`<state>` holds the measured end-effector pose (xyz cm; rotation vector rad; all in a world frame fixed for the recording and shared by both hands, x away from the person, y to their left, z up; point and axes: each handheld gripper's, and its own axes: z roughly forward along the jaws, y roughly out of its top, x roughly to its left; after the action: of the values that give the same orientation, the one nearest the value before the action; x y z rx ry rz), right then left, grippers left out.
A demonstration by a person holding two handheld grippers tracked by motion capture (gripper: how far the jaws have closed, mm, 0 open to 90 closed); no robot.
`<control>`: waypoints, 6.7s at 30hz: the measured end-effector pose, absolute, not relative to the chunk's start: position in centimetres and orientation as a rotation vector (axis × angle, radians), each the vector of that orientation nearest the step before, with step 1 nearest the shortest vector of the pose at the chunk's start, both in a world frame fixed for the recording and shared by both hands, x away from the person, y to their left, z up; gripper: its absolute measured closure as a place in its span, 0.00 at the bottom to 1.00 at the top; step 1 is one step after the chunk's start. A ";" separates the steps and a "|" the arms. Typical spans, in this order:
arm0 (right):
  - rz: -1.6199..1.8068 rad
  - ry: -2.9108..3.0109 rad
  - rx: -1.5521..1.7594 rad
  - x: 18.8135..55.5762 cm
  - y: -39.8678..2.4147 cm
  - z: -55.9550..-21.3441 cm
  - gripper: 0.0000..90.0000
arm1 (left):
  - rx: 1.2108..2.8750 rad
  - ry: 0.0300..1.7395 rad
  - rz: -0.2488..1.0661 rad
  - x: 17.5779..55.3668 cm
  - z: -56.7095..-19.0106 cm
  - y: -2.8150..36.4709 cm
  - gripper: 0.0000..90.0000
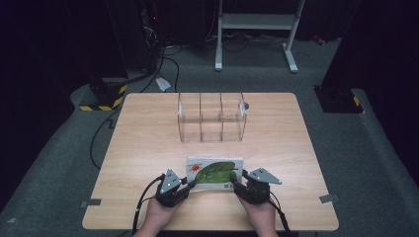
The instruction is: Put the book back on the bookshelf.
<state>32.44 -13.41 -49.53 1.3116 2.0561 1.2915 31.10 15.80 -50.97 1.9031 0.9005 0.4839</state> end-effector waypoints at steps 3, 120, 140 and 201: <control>1.294 2.056 1.311 32.4 -13.4 -49.6 0.56 | 1.903 0.900 0.485 31.1 -51.0 15.8 0.82; 1.367 2.015 1.216 30.8 -14.0 -49.7 0.50 | 1.833 0.872 0.601 29.0 -48.9 17.1 0.16; 1.367 2.021 1.220 30.6 -14.1 -49.7 0.50 | 1.836 0.920 0.553 33.8 -49.7 16.9 0.17; 1.457 2.140 0.872 35.4 -14.9 -48.6 0.30 | 1.907 0.574 0.452 31.0 -50.4 16.9 0.89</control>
<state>35.41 -14.90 -48.63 0.8718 2.1398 1.4574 31.01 16.86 -50.44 1.9075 0.5736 0.4515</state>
